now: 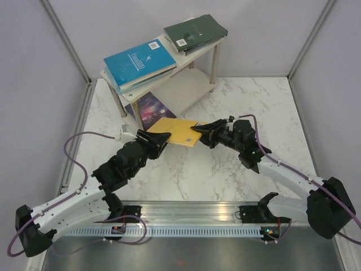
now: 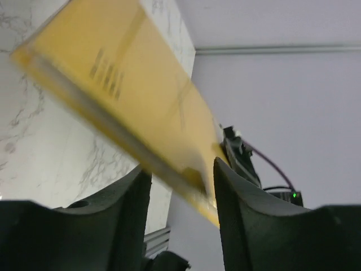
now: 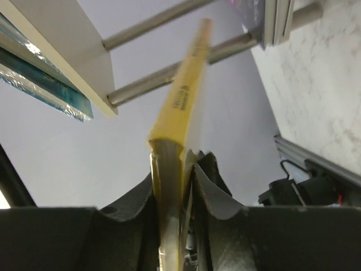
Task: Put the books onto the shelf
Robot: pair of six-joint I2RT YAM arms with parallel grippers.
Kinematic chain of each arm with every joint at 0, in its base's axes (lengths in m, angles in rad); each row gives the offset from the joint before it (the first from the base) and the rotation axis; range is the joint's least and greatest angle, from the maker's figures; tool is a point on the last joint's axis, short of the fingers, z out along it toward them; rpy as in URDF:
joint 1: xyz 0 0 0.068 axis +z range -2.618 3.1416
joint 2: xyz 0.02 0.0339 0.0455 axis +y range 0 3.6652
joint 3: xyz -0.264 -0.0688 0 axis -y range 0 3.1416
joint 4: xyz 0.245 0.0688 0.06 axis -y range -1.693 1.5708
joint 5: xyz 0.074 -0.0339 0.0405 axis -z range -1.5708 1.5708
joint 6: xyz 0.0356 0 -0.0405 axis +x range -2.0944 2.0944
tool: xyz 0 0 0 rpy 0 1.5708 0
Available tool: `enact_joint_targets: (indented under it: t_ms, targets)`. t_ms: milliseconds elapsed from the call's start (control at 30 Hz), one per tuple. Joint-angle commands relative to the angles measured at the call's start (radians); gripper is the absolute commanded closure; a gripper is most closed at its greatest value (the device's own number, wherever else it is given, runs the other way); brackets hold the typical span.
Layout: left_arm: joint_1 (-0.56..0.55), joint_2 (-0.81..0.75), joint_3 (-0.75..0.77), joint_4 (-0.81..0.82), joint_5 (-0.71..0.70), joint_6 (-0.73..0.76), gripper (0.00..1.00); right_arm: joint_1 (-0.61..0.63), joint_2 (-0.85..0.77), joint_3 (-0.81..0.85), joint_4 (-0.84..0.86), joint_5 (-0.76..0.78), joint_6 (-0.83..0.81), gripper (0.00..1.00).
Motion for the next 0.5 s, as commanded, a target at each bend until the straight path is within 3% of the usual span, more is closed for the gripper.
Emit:
enact_joint_targets:
  t_ms: [0,33,100,233,467]
  targets:
    - [-0.023,-0.048,0.014,-0.129,0.06,0.129,0.45,-0.098,-0.022,0.065,0.028,0.007,-0.046,1.0]
    - [-0.023,-0.059,0.02,-0.151,0.065,0.157,0.32,-0.105,-0.013,0.076,0.028,0.001,-0.055,1.0]
    - [-0.025,-0.088,0.051,-0.232,0.059,0.197,0.16,-0.121,0.033,0.105,0.048,-0.019,-0.069,1.0]
    - [-0.023,-0.165,0.108,-0.41,0.022,0.209,0.01,-0.123,0.142,0.208,0.074,-0.037,-0.109,1.0]
    - [-0.025,-0.355,0.12,-0.594,-0.015,0.226,0.0,-0.118,0.383,0.464,0.084,-0.061,-0.179,1.0]
